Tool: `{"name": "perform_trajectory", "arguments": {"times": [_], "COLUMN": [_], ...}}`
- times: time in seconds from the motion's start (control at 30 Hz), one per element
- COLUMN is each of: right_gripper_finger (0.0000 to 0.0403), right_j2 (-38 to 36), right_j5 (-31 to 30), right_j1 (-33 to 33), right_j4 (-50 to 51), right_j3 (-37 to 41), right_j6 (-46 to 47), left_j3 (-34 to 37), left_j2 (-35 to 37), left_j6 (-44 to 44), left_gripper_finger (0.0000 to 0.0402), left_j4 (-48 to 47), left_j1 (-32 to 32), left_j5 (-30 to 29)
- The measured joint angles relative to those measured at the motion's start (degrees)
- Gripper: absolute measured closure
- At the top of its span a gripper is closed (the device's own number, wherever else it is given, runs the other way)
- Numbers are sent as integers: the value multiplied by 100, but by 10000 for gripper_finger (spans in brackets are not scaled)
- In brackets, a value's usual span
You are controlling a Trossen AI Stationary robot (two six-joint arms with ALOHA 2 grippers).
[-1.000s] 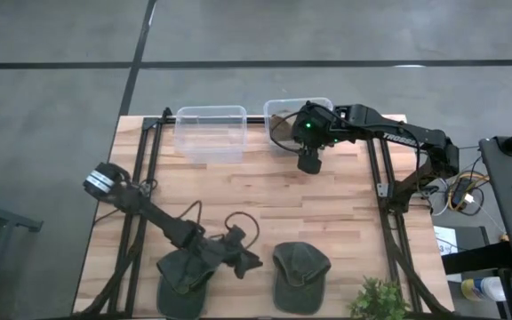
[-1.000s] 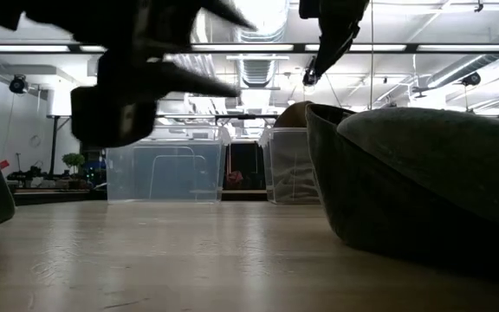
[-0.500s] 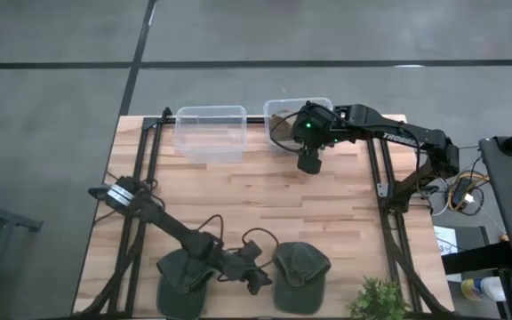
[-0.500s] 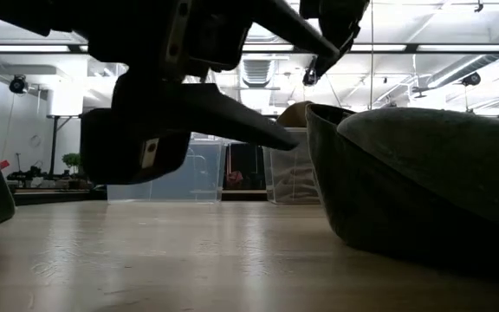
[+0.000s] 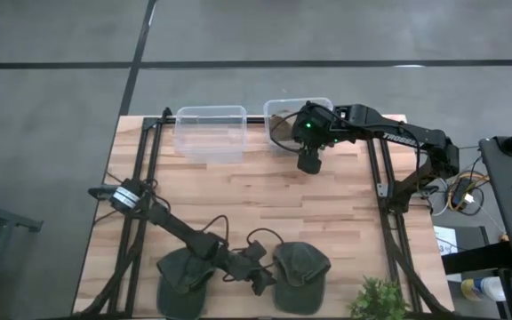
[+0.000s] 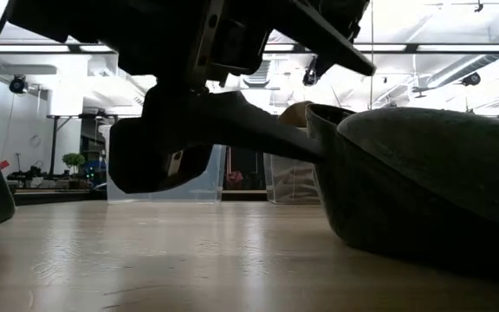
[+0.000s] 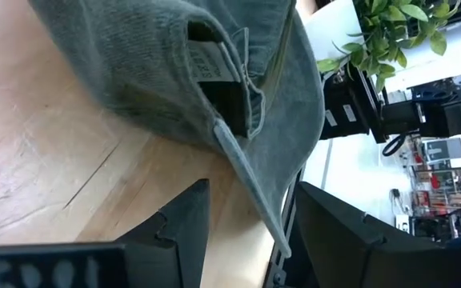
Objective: Pick & Place hat
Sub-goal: Put the right green cap into the left transparent bin
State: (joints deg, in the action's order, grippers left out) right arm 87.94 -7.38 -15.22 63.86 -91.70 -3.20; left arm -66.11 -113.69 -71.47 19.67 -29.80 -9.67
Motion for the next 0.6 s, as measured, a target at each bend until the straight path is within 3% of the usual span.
{"name": "perform_trajectory", "arguments": {"times": [0.6], "right_gripper_finger": [177], "right_j2": [0], "right_j5": [-7], "right_j1": [-2], "right_j4": [-15], "right_j3": [0], "right_j6": [-15], "left_j3": [-44], "left_j2": [-66], "left_j6": [-73], "left_gripper_finger": [223], "left_j4": [116], "left_j1": [148], "left_j5": [42]}}
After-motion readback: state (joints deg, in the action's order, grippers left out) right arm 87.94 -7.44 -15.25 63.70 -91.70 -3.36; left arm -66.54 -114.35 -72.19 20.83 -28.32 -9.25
